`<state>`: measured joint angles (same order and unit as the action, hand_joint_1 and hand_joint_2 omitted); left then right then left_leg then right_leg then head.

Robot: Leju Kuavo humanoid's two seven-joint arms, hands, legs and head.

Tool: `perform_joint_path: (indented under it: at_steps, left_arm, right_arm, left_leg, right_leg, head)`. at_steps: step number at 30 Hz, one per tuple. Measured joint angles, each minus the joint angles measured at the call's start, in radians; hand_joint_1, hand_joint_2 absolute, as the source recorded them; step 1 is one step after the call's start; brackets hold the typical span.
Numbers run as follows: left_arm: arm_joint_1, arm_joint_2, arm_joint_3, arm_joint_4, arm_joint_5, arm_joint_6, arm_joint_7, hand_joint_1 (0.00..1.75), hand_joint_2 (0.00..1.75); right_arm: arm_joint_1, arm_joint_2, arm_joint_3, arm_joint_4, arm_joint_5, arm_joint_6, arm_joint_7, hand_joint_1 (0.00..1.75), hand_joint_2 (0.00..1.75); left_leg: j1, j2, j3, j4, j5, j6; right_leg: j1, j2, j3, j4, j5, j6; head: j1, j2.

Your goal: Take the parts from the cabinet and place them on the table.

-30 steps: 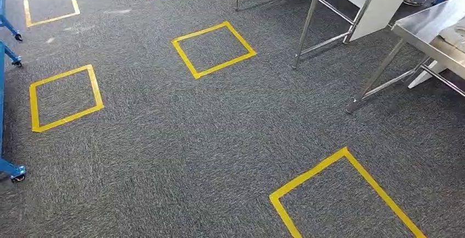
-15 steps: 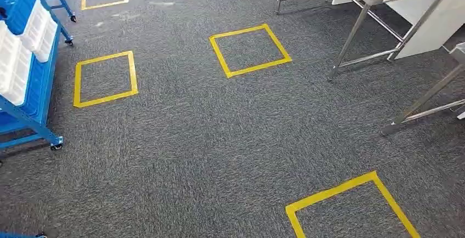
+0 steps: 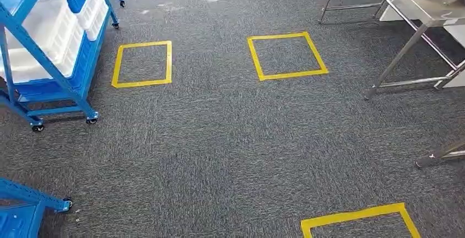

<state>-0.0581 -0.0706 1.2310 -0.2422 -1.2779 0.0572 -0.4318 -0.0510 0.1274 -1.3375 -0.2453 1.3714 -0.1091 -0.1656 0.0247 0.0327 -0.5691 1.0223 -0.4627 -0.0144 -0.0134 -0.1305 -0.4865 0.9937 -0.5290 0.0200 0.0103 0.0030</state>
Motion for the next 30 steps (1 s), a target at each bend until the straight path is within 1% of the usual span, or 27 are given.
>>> perform_joint_path:
  at_steps: [1, 2, 3, 4, 5, 6, 7, 8, 9, 10, 11, 12, 13, 15, 16, 17, 18, 19, 21, 22, 23, 24, 25, 26, 27, 28, 30]
  left_arm:
    - [0.000, 0.000, 0.000, 0.000, 0.000, 0.000, 0.000, 0.00, 0.00]
    - [0.000, 0.000, 0.000, 0.000, 0.000, 0.000, 0.000, 0.00, 0.00]
    - [-0.002, 0.000, 0.000, 0.000, 0.000, 0.000, 0.000, 0.00, 0.00]
    - [-0.005, 0.000, 0.000, 0.000, 0.000, 0.000, -0.001, 0.00, 0.00]
    - [-0.006, 0.000, 0.000, 0.000, 0.000, 0.000, -0.001, 0.00, 0.00]
    - [-0.006, 0.000, 0.000, 0.000, 0.000, 0.000, -0.001, 0.00, 0.00]
    - [-0.005, 0.000, 0.000, 0.000, 0.000, 0.000, -0.002, 0.00, 0.00]
    - [-0.004, 0.000, 0.000, 0.000, 0.000, 0.000, -0.002, 0.00, 0.00]
    - [-0.004, 0.000, 0.000, 0.000, 0.000, 0.000, -0.002, 0.00, 0.00]
    - [-0.004, 0.000, 0.001, 0.000, 0.000, 0.000, -0.002, 0.00, 0.00]
    - [-0.003, -0.003, 0.001, 0.000, 0.000, 0.000, -0.002, 0.00, 0.00]
    - [-0.005, -0.006, 0.001, 0.001, 0.000, 0.000, -0.003, 0.00, 0.00]
    - [-0.006, -0.006, 0.001, 0.001, 0.000, 0.000, -0.003, 0.00, 0.00]
    - [0.000, -0.006, 0.001, 0.001, 0.000, 0.000, -0.002, 0.00, 0.00]
    - [0.002, -0.005, 0.001, 0.001, 0.000, 0.000, -0.002, 0.00, 0.00]
    - [0.001, -0.005, 0.001, 0.001, 0.000, 0.000, -0.002, 0.00, 0.00]
    - [0.001, -0.006, 0.001, 0.002, 0.000, 0.001, -0.001, 0.00, 0.00]
    - [-0.002, -0.005, 0.001, 0.002, 0.000, 0.001, 0.000, 0.00, 0.00]
    - [-0.003, -0.005, 0.001, 0.002, 0.000, 0.001, 0.001, 0.00, 0.00]
    - [-0.001, -0.005, 0.001, 0.002, -0.001, 0.002, 0.002, 0.00, 0.00]
    - [0.001, -0.005, 0.001, 0.002, -0.001, 0.002, 0.003, 0.00, 0.00]
    - [0.002, -0.005, 0.001, 0.002, -0.002, 0.001, 0.003, 0.00, 0.00]
    - [0.002, -0.005, 0.001, 0.002, -0.002, 0.001, 0.003, 0.00, 0.00]
    - [0.000, -0.005, 0.001, 0.002, -0.002, 0.001, 0.003, 0.00, 0.00]
    - [-0.001, -0.005, 0.000, 0.002, -0.002, 0.001, 0.003, 0.00, 0.00]
    - [-0.001, -0.005, 0.001, 0.002, -0.002, 0.002, 0.003, 0.00, 0.00]
    - [0.002, -0.005, 0.001, 0.002, -0.003, 0.002, 0.003, 0.00, 0.00]
  right_arm:
    - [-0.002, 0.002, 0.001, 0.000, 0.000, -0.001, -0.001, 0.00, 0.00]
    - [0.000, 0.002, 0.002, 0.000, 0.000, -0.002, -0.002, 0.00, 0.00]
    - [0.001, 0.002, 0.002, 0.000, 0.000, -0.003, -0.003, 0.00, 0.00]
    - [0.002, 0.002, 0.002, 0.001, 0.000, -0.004, -0.003, 0.00, 0.00]
    - [0.004, 0.003, 0.002, 0.002, 0.002, -0.004, -0.003, 0.00, 0.00]
    - [0.005, 0.003, 0.002, 0.003, 0.002, -0.004, -0.001, 0.00, 0.00]
    - [0.005, 0.003, 0.002, 0.004, 0.003, -0.004, 0.000, 0.00, 0.00]
    - [0.005, 0.003, 0.002, 0.005, 0.003, -0.004, 0.003, 0.00, 0.00]
    - [0.005, 0.003, 0.003, 0.005, 0.003, -0.004, 0.005, 0.00, 0.00]
    - [0.005, 0.003, 0.003, 0.005, 0.003, -0.004, 0.006, 0.00, 0.00]
    - [0.008, 0.002, 0.003, 0.005, 0.003, -0.005, 0.006, 0.00, 0.00]
    - [0.007, 0.001, 0.003, 0.005, 0.003, -0.005, 0.006, 0.00, 0.00]
    - [0.004, 0.001, 0.003, 0.005, 0.004, -0.005, 0.006, 0.00, 0.00]
    - [0.000, 0.001, 0.003, 0.005, 0.004, -0.005, 0.007, 0.00, 0.00]
    - [-0.002, 0.003, 0.004, 0.005, 0.004, -0.005, 0.007, 0.00, 0.00]
    - [0.000, 0.004, 0.004, 0.006, 0.003, -0.005, 0.007, 0.00, 0.00]
    - [0.002, 0.004, 0.004, 0.006, 0.004, -0.005, 0.007, 0.00, 0.00]
    - [0.007, 0.004, 0.004, 0.006, 0.004, -0.003, 0.008, 0.00, 0.00]
    - [0.009, 0.004, 0.004, 0.006, 0.006, 0.000, 0.009, 0.00, 0.00]
    - [0.010, 0.004, 0.004, 0.006, 0.006, 0.003, 0.009, 0.00, 0.00]
    - [0.009, 0.005, 0.004, 0.006, 0.007, 0.004, 0.009, 0.00, 0.00]
    - [0.009, 0.005, 0.004, 0.007, 0.007, 0.005, 0.009, 0.00, 0.00]
    - [0.009, 0.007, 0.005, 0.007, 0.008, 0.006, 0.009, 0.00, 0.00]
    - [0.008, 0.007, 0.005, 0.007, 0.008, 0.006, 0.009, 0.00, 0.00]
    - [0.008, 0.007, 0.005, 0.007, 0.008, 0.005, 0.009, 0.00, 0.00]
    - [0.007, 0.007, 0.005, 0.007, 0.008, 0.004, 0.009, 0.00, 0.00]
    - [0.001, 0.008, 0.005, 0.007, 0.008, 0.003, 0.010, 0.00, 0.00]
  left_leg:
    - [0.005, -0.010, 0.006, -0.009, 0.007, 0.012]
    - [0.002, -0.018, 0.006, -0.011, 0.009, 0.017]
    - [0.001, -0.026, 0.004, -0.012, 0.011, 0.022]
    - [-0.002, -0.039, 0.001, -0.012, 0.012, 0.027]
    - [-0.006, -0.051, -0.001, -0.012, 0.013, 0.030]
    - [-0.011, -0.065, -0.002, -0.012, 0.013, 0.032]
    - [-0.015, -0.080, -0.001, -0.012, 0.013, 0.032]
    - [-0.017, -0.094, 0.001, -0.011, 0.013, 0.032]
    - [-0.019, -0.109, 0.003, -0.011, 0.013, 0.032]
    - [-0.019, -0.124, 0.006, -0.011, 0.013, 0.032]
    - [-0.015, -0.133, 0.005, -0.012, 0.014, 0.031]
    - [-0.021, -0.145, 0.001, -0.006, 0.014, 0.027]
    - [-0.018, -0.153, -0.003, -0.010, 0.017, 0.022]
    - [-0.013, -0.174, -0.006, -0.019, 0.023, 0.009]
    - [-0.020, -0.180, -0.006, -0.018, 0.023, 0.002]
    - [-0.024, -0.126, -0.015, 0.005, 0.004, 0.004]
    - [-0.024, -0.082, -0.038, 0.054, -0.032, 0.002]
    - [-0.022, -0.059, -0.071, 0.125, -0.074, -0.003]
    - [-0.016, -0.045, -0.139, 0.270, -0.136, -0.011]
    - [-0.013, -0.041, -0.148, 0.291, -0.132, -0.015]
    - [-0.011, -0.038, -0.129, 0.258, -0.106, -0.019]
    - [-0.009, -0.033, -0.093, 0.193, -0.070, -0.021]
    - [-0.008, -0.018, -0.033, 0.085, -0.023, -0.022]
    - [-0.008, 0.017, 0.021, -0.010, 0.006, -0.021]
    - [-0.015, 0.031, 0.022, -0.007, -0.001, -0.011]
    - [-0.015, 0.023, 0.023, -0.016, 0.003, 0.000]
    - [-0.022, 0.009, 0.012, -0.013, 0.003, 0.010]
  right_leg:
    - [-0.007, 0.011, 0.001, 0.003, -0.009, 0.009]
    - [-0.009, 0.063, -0.009, 0.030, -0.033, 0.009]
    - [-0.009, 0.099, -0.040, 0.094, -0.074, 0.007]
    - [-0.007, 0.117, -0.090, 0.190, -0.121, 0.005]
    - [-0.007, 0.123, -0.128, 0.263, -0.147, 0.003]
    - [-0.006, 0.125, -0.159, 0.315, -0.155, -0.001]
    - [-0.005, 0.127, -0.168, 0.319, -0.136, -0.006]
    - [0.000, 0.130, -0.156, 0.282, -0.100, -0.014]
    - [0.004, 0.136, -0.124, 0.206, -0.049, -0.023]
    - [0.013, 0.158, -0.081, 0.107, 0.006, -0.034]
    - [0.019, 0.208, -0.052, 0.036, 0.031, -0.045]
    - [0.019, 0.217, -0.048, 0.018, 0.025, -0.049]
    - [0.021, 0.200, -0.049, 0.017, 0.027, -0.047]
    - [0.024, 0.184, -0.046, 0.015, 0.029, -0.052]
    - [0.010, 0.167, -0.038, -0.010, 0.041, -0.059]
    - [0.012, 0.151, -0.029, -0.021, 0.045, -0.062]
    - [0.012, 0.139, -0.026, -0.025, 0.047, -0.067]
    - [0.014, 0.124, -0.026, -0.025, 0.046, -0.069]
    - [0.017, 0.092, -0.027, -0.022, 0.040, -0.071]
    - [0.017, 0.078, -0.027, -0.021, 0.038, -0.069]
    - [0.016, 0.066, -0.026, -0.018, 0.035, -0.066]
    - [0.015, 0.055, -0.024, -0.016, 0.031, -0.064]
    - [0.012, 0.042, -0.021, -0.011, 0.026, -0.059]
    - [0.012, 0.030, -0.017, -0.004, 0.018, -0.053]
    - [0.017, 0.023, -0.015, -0.003, 0.013, -0.045]
    - [0.016, 0.018, -0.015, 0.002, 0.010, -0.039]
    - [0.016, 0.004, -0.011, 0.000, 0.011, -0.029]
  head:
    - [0.001, 0.000]
    - [0.005, 0.000]
    - [0.005, 0.000]
    - [0.006, 0.000]
    - [0.006, 0.000]
    - [0.005, 0.000]
    - [0.006, 0.000]
    - [0.005, 0.000]
    - [0.006, 0.000]
    - [0.006, 0.000]
    - [0.006, 0.000]
    - [0.004, 0.000]
    - [0.008, 0.000]
    - [0.010, 0.000]
    - [0.007, 0.000]
    - [0.006, 0.000]
    - [0.000, 0.000]
    - [0.000, 0.000]
    - [0.000, 0.000]
    - [0.000, 0.000]
    - [0.000, 0.000]
    - [0.000, 0.000]
    - [0.000, 0.000]
    - [0.000, 0.000]
    - [0.000, 0.000]
    - [0.001, 0.000]
    - [0.000, 0.000]
